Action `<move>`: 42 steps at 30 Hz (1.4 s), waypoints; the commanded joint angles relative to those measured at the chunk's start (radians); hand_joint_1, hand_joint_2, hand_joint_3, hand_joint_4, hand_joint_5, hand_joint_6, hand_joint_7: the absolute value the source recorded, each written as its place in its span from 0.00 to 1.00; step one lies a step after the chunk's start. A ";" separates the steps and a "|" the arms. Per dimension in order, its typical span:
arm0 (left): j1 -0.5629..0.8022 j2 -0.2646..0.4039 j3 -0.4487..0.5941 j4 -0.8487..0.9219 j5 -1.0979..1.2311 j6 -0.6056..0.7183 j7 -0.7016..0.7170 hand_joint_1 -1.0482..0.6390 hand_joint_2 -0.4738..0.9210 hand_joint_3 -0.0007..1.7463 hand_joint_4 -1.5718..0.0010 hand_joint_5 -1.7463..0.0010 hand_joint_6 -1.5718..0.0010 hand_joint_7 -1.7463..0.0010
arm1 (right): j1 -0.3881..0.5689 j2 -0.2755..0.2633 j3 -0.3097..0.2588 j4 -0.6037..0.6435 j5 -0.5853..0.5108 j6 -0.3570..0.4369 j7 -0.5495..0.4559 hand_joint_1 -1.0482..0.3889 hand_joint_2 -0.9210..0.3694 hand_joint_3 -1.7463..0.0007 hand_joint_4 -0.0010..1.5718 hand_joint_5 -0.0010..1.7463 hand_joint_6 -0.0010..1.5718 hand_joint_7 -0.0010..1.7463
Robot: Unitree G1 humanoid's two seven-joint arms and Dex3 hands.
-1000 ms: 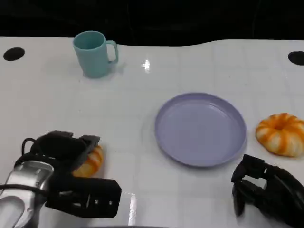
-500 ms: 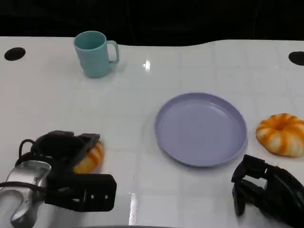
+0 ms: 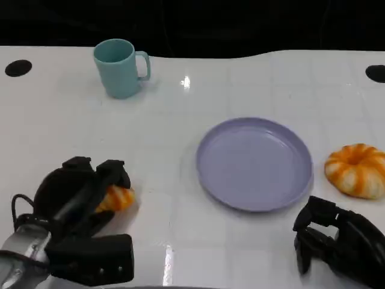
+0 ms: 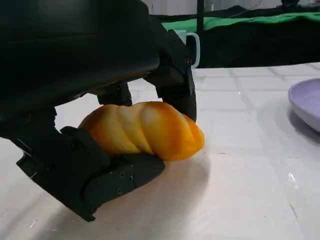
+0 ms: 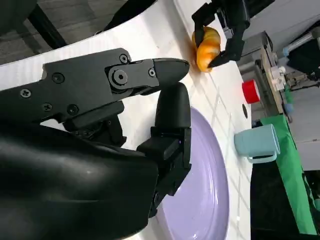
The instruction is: Grasp the bread from the table and place it into the plate.
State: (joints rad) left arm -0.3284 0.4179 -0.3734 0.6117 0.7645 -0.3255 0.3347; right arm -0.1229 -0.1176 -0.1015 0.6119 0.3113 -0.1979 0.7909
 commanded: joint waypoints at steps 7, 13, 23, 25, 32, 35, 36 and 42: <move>-0.075 0.021 0.004 -0.009 0.003 -0.053 0.039 0.50 0.78 0.56 0.58 0.00 0.71 0.00 | -0.014 -0.008 -0.008 0.034 0.007 0.003 0.007 0.34 0.00 0.89 0.45 1.00 0.42 0.86; -0.172 -0.001 -0.013 0.026 0.015 -0.075 0.040 0.50 0.83 0.47 0.55 0.00 0.68 0.00 | -0.011 -0.007 -0.006 0.029 0.003 0.002 0.004 0.34 0.00 0.88 0.45 1.00 0.42 0.86; -0.255 -0.044 -0.055 0.088 0.041 -0.084 0.084 0.51 0.84 0.44 0.52 0.00 0.67 0.00 | -0.006 -0.011 0.000 0.029 -0.011 -0.020 -0.002 0.31 0.00 0.88 0.45 1.00 0.43 0.86; -0.307 -0.103 -0.087 0.094 0.066 -0.056 0.082 0.49 0.87 0.40 0.51 0.00 0.66 0.00 | -0.007 -0.009 -0.005 0.036 -0.001 -0.022 0.012 0.32 0.00 0.88 0.45 1.00 0.42 0.86; -0.399 -0.207 -0.146 0.136 0.093 -0.020 0.076 0.49 0.90 0.33 0.50 0.00 0.65 0.02 | -0.005 -0.006 -0.006 0.040 0.001 -0.026 0.021 0.33 0.00 0.87 0.45 1.00 0.42 0.86; -0.436 -0.246 -0.171 0.170 0.102 -0.006 0.079 0.48 0.92 0.32 0.49 0.00 0.59 0.14 | -0.003 -0.002 -0.006 0.037 0.003 -0.020 0.017 0.34 0.00 0.88 0.45 1.00 0.42 0.86; -0.443 -0.253 -0.176 0.178 0.104 -0.003 0.081 0.48 0.93 0.31 0.49 0.00 0.58 0.18 | -0.002 -0.001 -0.005 0.037 0.003 -0.019 0.017 0.35 0.00 0.88 0.45 1.00 0.42 0.86; -0.507 -0.315 -0.222 0.263 0.116 -0.007 0.106 0.47 0.92 0.31 0.45 0.00 0.55 0.17 | 0.004 0.002 0.000 0.028 0.000 -0.016 0.011 0.34 0.00 0.89 0.45 1.00 0.42 0.86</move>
State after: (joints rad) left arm -0.7866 0.1194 -0.5810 0.8424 0.8750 -0.3316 0.4142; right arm -0.1401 -0.1152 -0.1022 0.6417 0.3119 -0.2292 0.8075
